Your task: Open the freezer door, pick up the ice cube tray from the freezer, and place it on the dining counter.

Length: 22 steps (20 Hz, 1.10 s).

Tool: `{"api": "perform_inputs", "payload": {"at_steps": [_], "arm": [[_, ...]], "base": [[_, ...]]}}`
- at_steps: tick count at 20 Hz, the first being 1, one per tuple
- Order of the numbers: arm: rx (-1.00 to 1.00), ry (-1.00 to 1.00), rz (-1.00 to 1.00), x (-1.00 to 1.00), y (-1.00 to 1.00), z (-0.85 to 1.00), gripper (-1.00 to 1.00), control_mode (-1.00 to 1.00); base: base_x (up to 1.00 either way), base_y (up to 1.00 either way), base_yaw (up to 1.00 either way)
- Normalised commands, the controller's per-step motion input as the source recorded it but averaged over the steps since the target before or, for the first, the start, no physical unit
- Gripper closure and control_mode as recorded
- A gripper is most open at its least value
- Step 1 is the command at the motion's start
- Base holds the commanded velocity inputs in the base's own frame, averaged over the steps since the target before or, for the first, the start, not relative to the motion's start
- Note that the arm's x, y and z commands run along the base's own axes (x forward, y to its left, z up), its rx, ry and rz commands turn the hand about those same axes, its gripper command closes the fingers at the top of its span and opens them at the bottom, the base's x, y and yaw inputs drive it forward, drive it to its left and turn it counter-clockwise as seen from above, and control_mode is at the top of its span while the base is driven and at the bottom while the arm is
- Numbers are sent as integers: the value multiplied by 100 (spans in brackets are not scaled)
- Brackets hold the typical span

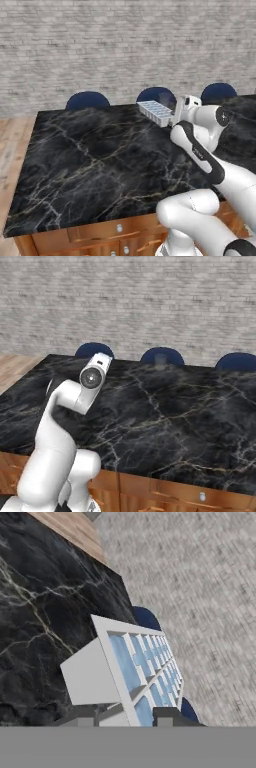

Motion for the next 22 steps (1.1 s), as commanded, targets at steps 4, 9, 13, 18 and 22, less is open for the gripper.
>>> {"api": "perform_inputs", "payload": {"at_steps": [4,9,13,18,22], "arm": [[0,3,1,100,0,-30,100,-100],[-2,8,1,91,4,-33,100,-100],[-2,13,3,65,1,-33,100,-100],[-2,4,5,44,2,-53,100,-100],[-1,0,5,43,2,-54,100,-100]], "base": [[0,0,0],[0,0,0],[0,0,0],[0,0,0],[0,0,0]]}}
